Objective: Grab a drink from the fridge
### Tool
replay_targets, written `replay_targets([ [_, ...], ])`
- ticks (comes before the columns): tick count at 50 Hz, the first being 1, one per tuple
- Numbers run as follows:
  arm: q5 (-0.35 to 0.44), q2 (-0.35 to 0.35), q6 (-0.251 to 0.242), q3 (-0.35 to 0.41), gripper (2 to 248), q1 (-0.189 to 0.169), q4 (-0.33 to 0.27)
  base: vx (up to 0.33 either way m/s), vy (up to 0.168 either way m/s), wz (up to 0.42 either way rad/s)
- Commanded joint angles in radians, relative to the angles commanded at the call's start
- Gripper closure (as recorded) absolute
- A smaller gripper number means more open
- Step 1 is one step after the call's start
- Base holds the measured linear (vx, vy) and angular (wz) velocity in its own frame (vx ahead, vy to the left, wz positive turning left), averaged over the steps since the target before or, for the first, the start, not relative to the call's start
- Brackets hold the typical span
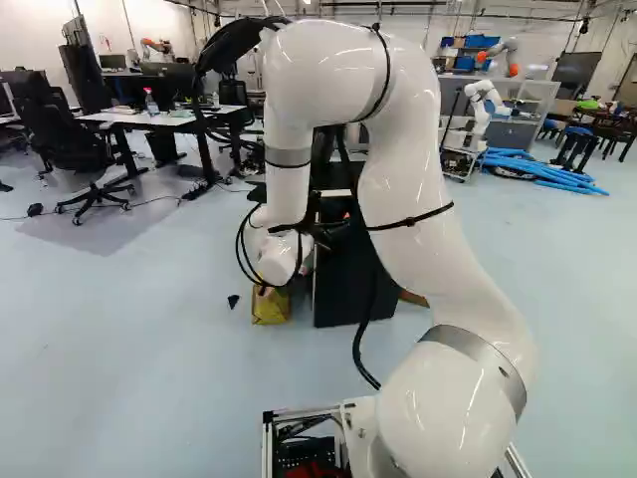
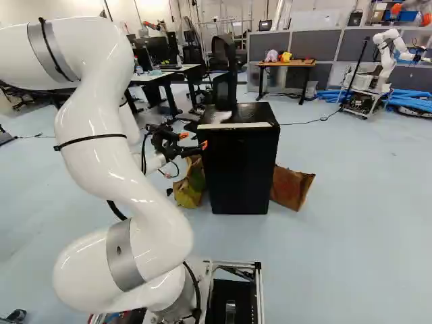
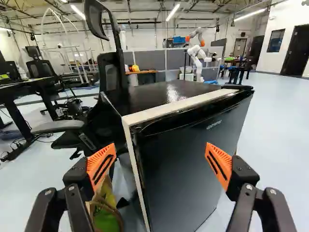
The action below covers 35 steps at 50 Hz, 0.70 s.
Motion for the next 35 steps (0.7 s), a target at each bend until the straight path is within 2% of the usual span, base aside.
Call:
replay_targets([
  [35, -0.005, -0.047, 0.000, -0.082, 3, -0.021, 0.061, 0.000, 0.000, 0.000],
])
